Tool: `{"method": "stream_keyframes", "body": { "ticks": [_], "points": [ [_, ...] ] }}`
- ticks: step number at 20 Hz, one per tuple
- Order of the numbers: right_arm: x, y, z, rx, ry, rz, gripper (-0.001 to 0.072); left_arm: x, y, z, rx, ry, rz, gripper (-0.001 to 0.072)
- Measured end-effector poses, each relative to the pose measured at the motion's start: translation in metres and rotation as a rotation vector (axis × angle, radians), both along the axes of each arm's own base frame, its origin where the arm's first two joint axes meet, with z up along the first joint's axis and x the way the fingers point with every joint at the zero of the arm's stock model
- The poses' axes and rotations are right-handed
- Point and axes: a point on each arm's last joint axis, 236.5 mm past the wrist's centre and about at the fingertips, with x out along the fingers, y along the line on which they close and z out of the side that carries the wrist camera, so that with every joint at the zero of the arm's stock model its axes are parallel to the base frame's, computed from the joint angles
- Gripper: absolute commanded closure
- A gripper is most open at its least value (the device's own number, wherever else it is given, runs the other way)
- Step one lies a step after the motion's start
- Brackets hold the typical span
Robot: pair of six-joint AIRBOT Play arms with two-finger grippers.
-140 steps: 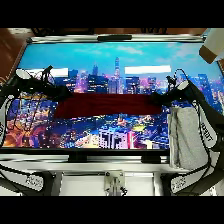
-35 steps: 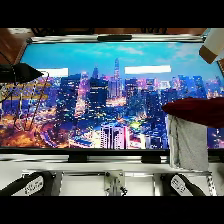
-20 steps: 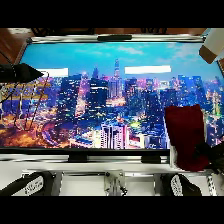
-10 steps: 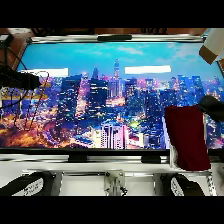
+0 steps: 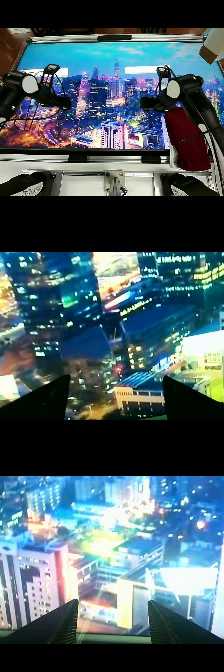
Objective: Fold the shirts.
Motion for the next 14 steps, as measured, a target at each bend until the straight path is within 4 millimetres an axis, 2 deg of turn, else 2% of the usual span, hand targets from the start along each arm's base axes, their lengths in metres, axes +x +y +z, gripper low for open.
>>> {"method": "stream_keyframes", "body": {
  "ticks": [2,6,14],
  "points": [
    [0.0,0.006,0.004,0.001,-0.007,0.029,0.0155,-0.006,-0.01,-0.01,0.002,0.009,-0.013,-0.0005],
    [0.001,0.008,0.01,-0.009,-0.023,0.051,0.0155,-0.012,-0.017,-0.017,0.007,0.019,-0.024,-0.0006],
    [0.002,0.008,0.012,-0.014,-0.034,0.06,0.0155,-0.019,-0.016,-0.022,0.036,0.039,-0.103,-0.0006]
  ]
}}
